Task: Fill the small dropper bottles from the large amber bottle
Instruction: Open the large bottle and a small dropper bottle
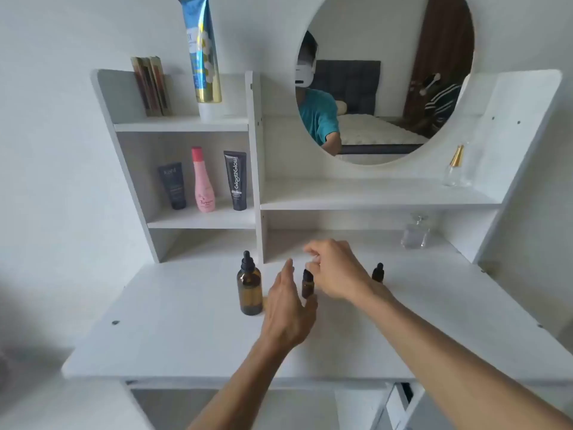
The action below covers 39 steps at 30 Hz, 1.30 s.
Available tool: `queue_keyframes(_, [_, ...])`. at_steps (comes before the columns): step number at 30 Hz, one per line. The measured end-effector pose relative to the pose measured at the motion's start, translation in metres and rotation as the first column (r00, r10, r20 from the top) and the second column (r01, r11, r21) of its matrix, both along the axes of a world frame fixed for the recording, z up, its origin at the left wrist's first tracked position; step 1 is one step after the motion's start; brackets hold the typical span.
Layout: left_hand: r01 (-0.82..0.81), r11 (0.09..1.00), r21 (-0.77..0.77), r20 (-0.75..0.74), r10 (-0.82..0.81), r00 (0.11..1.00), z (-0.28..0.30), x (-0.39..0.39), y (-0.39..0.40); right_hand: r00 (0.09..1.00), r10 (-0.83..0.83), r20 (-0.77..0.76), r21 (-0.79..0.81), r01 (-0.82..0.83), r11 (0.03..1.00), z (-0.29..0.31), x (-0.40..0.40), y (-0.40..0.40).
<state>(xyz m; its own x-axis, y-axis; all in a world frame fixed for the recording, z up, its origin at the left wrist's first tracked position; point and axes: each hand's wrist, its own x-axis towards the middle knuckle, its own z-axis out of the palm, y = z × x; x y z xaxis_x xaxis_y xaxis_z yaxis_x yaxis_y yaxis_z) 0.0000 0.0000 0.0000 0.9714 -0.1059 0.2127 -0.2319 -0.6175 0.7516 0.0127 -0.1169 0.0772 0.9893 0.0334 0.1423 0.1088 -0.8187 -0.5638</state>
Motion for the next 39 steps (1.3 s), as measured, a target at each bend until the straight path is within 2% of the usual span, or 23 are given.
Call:
queue_keyframes(6, [-0.006, 1.0, -0.009, -0.046, 0.005, 0.999, -0.015, 0.01, -0.001, 0.998, -0.013, -0.054, -0.057, 0.01, 0.998, -0.018, 0.008, 0.002])
queue_keyframes(20, [-0.123, 0.986, -0.115, 0.052, 0.13, 0.99, -0.032, 0.016, 0.005, 0.996, 0.067, -0.052, 0.116, -0.06, 0.991, -0.032, 0.014, 0.006])
queue_keyframes(25, [-0.15, 0.981, -0.122, 0.042, 0.156, 0.987, -0.035, 0.019, 0.004, 0.996, 0.087, -0.031, 0.037, -0.086, 0.996, -0.026, 0.014, 0.006])
queue_keyframes(33, [-0.136, 0.984, -0.113, 0.06, 0.143, 0.988, -0.038, 0.023, 0.006, 0.975, 0.196, -0.109, -0.117, -0.208, 0.971, -0.011, 0.026, 0.006])
queue_keyframes(39, [-0.141, 0.984, -0.109, 0.064, 0.148, 0.987, -0.039, 0.024, 0.007, 0.972, 0.205, -0.117, -0.166, -0.223, 0.961, -0.007, 0.03, 0.005])
